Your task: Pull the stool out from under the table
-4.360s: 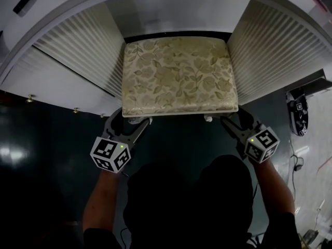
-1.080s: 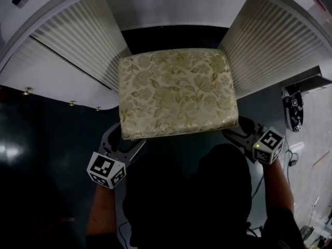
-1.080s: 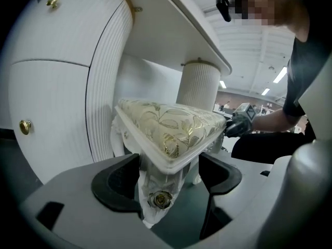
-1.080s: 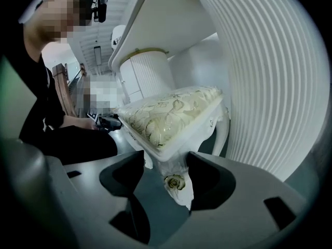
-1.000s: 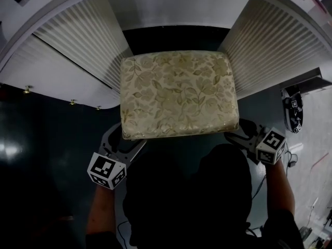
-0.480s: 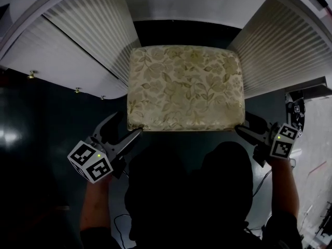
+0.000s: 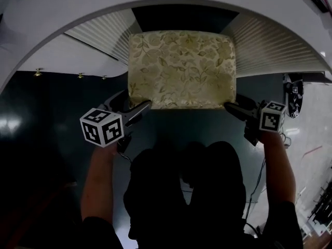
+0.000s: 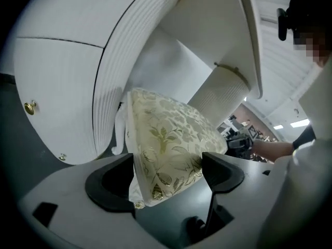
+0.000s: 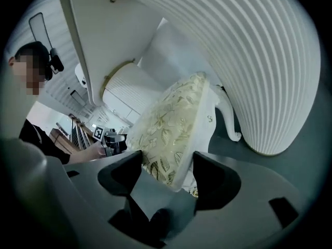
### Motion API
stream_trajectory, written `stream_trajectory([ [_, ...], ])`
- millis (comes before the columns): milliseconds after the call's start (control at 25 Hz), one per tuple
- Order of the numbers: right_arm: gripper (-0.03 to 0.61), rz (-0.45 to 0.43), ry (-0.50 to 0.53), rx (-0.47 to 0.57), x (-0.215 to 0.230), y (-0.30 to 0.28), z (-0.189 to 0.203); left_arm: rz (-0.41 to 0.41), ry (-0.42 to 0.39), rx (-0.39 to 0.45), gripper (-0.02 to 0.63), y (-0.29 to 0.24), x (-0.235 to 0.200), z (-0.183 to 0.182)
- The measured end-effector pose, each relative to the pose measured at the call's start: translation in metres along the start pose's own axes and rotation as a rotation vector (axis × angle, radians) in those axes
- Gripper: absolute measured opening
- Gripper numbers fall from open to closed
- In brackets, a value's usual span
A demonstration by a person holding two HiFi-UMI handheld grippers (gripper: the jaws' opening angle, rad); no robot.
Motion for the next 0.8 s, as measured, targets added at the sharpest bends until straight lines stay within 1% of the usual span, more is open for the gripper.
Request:
stream_trajectory([
  [120,0.261,0.026,-0.025,-0.031,-0.004,-0.002,-0.003,-0.018,0.0,-0.076,0.403,-0.001,0.002,-0.006],
  [200,0.261,0.039,-0.035,-0.017,-0.005,-0.003,-0.003,-0.03,0.007,-0.099,0.403,-0.001,0.003,-0.01],
  [320,0.261,0.058,-0.048,0.012,-0.009,-0.002,-0.001,-0.049,0.009,-0.112,0.403,-0.001,0.006,-0.012],
  [600,0.261,0.068,-0.075,-0.065,-0.012,-0.003,-0.004,-0.073,-0.001,-0.157,0.402,0.0,0.01,-0.016],
  [720,0.261,0.07,-0.09,-0.077,-0.016,-0.004,-0.001,-0.093,-0.012,-0.149,0.399,0.001,0.013,-0.018],
  [800,0.261,0.067,-0.109,-0.087,-0.02,-0.005,0.0,-0.101,0.002,-0.141,0.4,0.002,0.015,-0.021],
])
Point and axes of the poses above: the fingertips, and each gripper's own axes: y backward along the fingers, x to its right, z out of its underside, the point moved 9 cm from there along y, backward along the fingers
